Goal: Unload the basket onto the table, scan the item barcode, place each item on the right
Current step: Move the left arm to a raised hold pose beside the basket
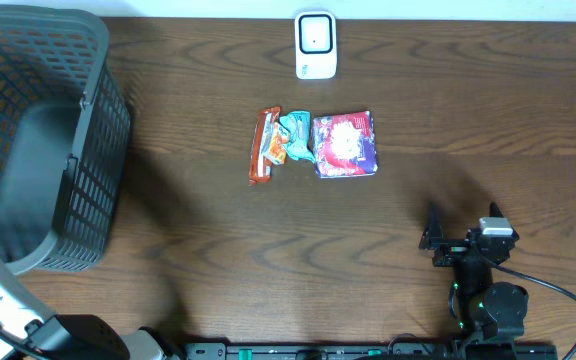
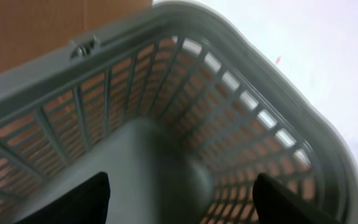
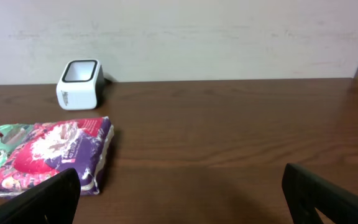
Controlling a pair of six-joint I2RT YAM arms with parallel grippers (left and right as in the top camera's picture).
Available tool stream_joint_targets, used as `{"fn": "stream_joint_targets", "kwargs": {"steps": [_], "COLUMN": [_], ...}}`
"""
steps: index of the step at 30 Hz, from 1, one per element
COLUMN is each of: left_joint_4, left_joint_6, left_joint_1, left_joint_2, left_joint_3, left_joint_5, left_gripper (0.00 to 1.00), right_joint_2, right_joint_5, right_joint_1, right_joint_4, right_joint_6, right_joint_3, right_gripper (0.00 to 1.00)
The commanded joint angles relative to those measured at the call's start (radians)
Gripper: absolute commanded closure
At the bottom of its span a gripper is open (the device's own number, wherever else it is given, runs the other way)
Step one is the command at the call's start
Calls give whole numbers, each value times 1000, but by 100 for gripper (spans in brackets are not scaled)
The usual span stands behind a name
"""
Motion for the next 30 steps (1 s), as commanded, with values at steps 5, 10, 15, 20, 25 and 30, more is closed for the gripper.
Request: {"fn": "stream_joint_targets", "kwargs": {"steps": [5,10,15,20,25,30], "left_joint_4": [-13,-1,10,-108,-278,-328], "left_joint_6": [105,27,25,25,29,29], "left_joint_1": [-3,-15,-69,-224,-490,-702], "left_joint_2": [-18,-105,-207,-251,-226,-196], "left_joint_3": [-4,-4,-4,-4,-5,-5], "left_joint_5": [9,109,279,415,406,193], "left_gripper": [24,24,24,24,24,24], "right_joint_2": [-1,-1,-1,-1,-1,-1], "right_joint_5": [2,2,2,2,2,2], "right_joint_1": [0,0,0,0,0,0], "right_joint_4": [-4,-4,-4,-4,-4,-4], "right_joint_6": [10,10,10,10,10,10], "right_joint_3": [-1,-1,-1,-1,-1,-1], "right_gripper": [1,1,1,1,1,1]}}
